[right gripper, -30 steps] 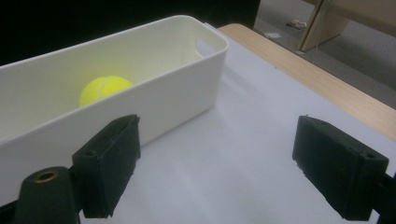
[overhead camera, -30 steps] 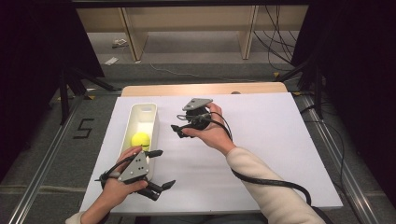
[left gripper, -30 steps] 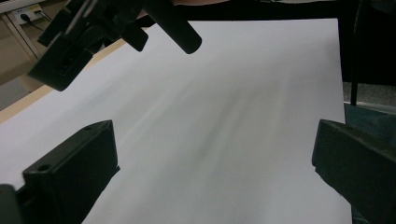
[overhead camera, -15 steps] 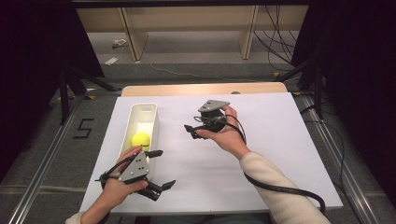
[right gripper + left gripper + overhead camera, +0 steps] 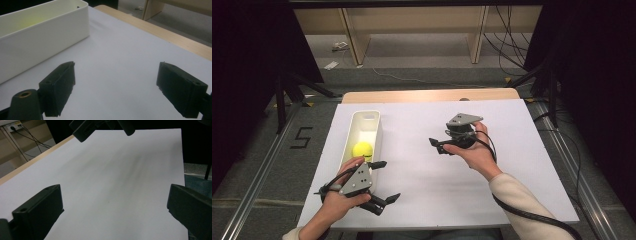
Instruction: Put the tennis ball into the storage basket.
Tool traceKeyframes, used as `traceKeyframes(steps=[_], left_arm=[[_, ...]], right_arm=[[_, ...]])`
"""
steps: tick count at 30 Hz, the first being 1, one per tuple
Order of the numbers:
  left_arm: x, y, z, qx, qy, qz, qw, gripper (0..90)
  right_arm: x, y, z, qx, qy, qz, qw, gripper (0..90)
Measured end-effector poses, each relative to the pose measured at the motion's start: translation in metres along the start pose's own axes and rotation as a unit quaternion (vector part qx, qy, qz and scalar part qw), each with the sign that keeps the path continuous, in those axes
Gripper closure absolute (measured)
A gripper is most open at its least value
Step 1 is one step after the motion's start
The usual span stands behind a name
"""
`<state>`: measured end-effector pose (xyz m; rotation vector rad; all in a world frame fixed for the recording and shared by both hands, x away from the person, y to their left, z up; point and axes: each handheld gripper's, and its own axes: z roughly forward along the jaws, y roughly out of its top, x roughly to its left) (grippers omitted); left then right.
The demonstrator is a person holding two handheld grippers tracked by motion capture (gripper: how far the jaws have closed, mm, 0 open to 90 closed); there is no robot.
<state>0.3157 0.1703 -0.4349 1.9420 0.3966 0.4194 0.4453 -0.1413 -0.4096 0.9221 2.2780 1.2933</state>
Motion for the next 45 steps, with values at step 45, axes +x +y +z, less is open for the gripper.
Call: traceKeyframes(steps=[45], left_arm=[[0.001,-0.001,0.000,0.002,0.005,-0.004,1.0000,0.0]], right_arm=[[-0.029,-0.089,-0.095,0.007,-0.060,0.047,0.9970,16.5]])
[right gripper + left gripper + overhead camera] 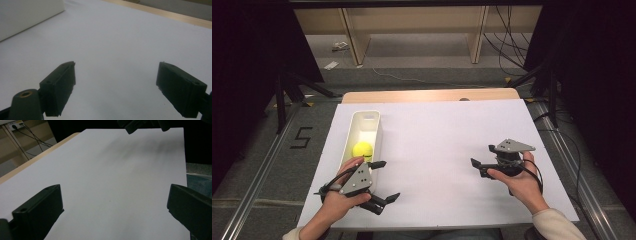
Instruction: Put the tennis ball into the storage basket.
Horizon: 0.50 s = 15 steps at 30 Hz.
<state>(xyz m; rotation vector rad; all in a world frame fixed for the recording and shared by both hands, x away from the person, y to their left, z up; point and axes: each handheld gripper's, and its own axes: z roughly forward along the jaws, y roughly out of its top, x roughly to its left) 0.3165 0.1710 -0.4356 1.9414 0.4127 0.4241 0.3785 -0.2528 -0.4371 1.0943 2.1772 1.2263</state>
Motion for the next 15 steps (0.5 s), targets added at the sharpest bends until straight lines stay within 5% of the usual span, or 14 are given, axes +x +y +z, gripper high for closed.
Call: traceKeyframes(steps=[15], left_arm=[[0.0001,0.0013,-0.0007,-0.004,-0.001,0.002,1.0000,0.0]], right_arm=[[0.0034,-0.0059,-0.0057,-0.004,-0.002,-0.003,1.0000,16.5]])
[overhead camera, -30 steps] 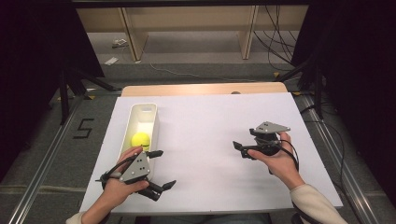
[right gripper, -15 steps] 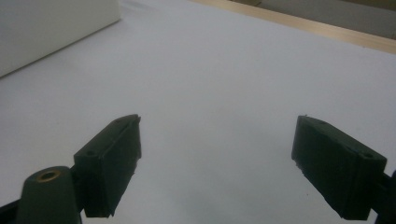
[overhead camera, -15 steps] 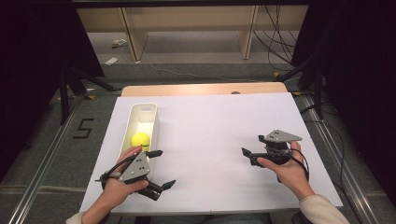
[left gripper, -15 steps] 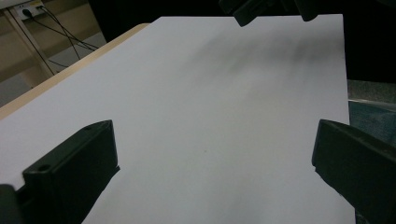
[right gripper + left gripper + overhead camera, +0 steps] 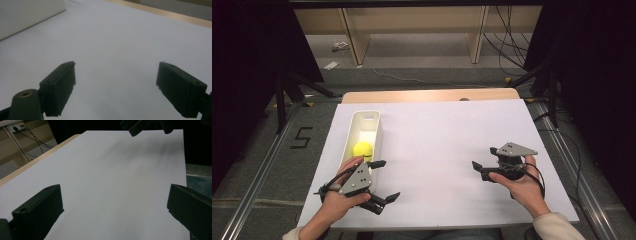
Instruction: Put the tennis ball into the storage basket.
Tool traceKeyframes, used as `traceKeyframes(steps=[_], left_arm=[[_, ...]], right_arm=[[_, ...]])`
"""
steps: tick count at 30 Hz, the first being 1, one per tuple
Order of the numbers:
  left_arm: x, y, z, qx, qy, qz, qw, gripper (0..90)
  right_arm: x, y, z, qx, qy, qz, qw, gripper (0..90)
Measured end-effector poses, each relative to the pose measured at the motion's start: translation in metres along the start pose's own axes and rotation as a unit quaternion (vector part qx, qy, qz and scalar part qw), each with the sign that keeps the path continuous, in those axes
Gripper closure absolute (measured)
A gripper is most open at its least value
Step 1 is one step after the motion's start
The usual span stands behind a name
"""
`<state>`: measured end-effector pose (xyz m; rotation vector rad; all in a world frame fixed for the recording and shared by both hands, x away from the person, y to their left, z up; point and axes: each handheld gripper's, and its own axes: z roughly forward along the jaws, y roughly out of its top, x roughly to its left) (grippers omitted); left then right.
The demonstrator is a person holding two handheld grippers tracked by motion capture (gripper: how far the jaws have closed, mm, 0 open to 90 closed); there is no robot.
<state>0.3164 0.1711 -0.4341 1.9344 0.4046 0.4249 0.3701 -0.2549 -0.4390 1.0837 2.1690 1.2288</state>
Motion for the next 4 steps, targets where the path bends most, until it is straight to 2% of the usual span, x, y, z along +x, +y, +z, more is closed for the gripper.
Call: traceKeyframes(steps=[4], left_arm=[[0.0002,0.0000,0.0006,0.000,0.000,-0.002,1.0000,0.0]], right_arm=[[-0.0005,0.0001,0.0008,-0.002,0.001,0.001,1.0000,16.5]])
